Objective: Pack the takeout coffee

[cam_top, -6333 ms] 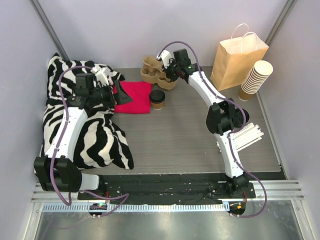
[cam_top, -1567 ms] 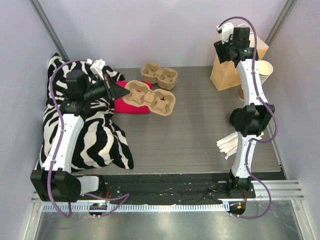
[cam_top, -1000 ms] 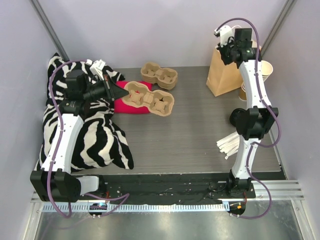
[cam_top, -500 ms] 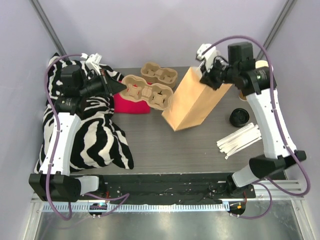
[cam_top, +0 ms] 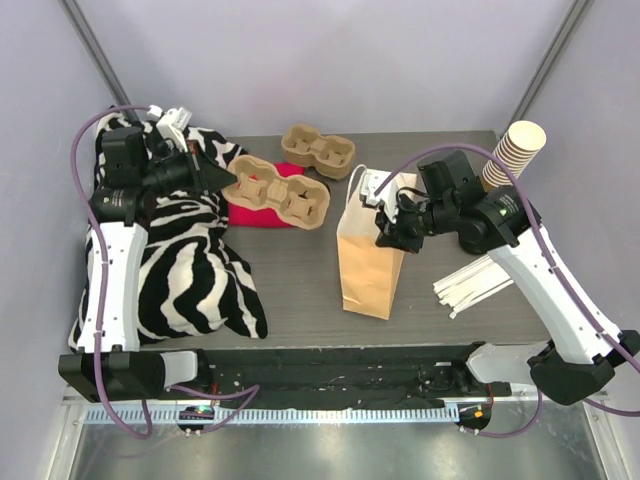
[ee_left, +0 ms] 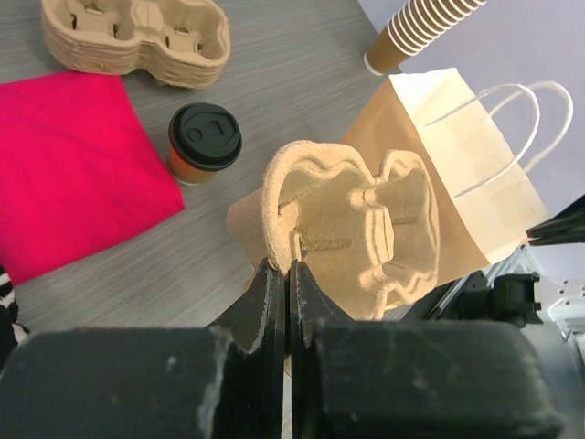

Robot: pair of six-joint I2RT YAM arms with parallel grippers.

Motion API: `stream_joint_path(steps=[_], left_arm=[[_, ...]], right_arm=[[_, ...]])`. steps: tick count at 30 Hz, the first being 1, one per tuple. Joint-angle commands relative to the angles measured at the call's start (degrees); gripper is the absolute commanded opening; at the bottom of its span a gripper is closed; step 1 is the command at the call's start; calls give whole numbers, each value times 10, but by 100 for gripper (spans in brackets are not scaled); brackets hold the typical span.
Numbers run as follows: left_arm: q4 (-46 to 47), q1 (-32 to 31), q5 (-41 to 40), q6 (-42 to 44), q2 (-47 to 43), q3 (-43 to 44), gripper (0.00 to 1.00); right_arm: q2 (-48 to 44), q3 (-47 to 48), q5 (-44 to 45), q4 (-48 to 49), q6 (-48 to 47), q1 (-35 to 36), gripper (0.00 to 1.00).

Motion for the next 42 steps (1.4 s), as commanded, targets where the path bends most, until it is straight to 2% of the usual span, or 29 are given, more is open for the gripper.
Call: stream_joint_path(steps=[1, 2, 4, 5, 8, 9, 12, 14, 15, 17, 20, 25, 31, 36, 39, 42], left_arm=[[-75, 3, 35, 86, 3, 34, 0], [-81, 3, 37, 97, 4, 37, 0], [-93, 2, 35, 114, 4, 40, 0], [-98, 2, 35, 121, 7, 47, 0], [-117, 2, 36, 152, 10, 68, 0], [-125, 3, 39, 160, 11, 74, 0], [-156, 0, 63, 204, 15, 93, 0], [-187, -13, 75, 268, 21, 114, 0], [-232, -22, 74, 294, 22, 122, 0], [-271, -52, 64, 370, 23, 137, 0], [-318, -66, 56, 422, 16, 141, 0], [-359, -68, 48, 461, -8, 143, 0], [-362, -73, 45, 470, -29, 127, 1], [-357, -81, 44, 470, -36, 118, 0], [-352, -82, 41, 468, -40, 116, 0], [-334, -82, 36, 459, -49, 106, 0]], right_arm=[[-12, 18, -26, -2, 2, 11, 21], [-11, 27, -28, -4, 4, 12, 32], [-3, 58, -33, -11, 11, 12, 47], [0, 71, -39, -16, 13, 12, 62], [7, 117, -44, -26, 33, 12, 79], [11, 130, -43, -22, 40, 12, 81], [20, 180, -39, 11, 91, 12, 81], [35, 210, -37, 39, 120, 12, 82], [46, 220, -41, 69, 145, 12, 82], [85, 256, -53, 83, 160, 12, 82], [150, 304, -77, 116, 199, 17, 81], [226, 352, -66, 117, 200, 68, 80], [256, 305, -50, 148, 208, 129, 77], [288, 312, -40, 159, 219, 152, 74], [301, 315, -47, 160, 224, 158, 68], [303, 305, -49, 165, 230, 165, 55]])
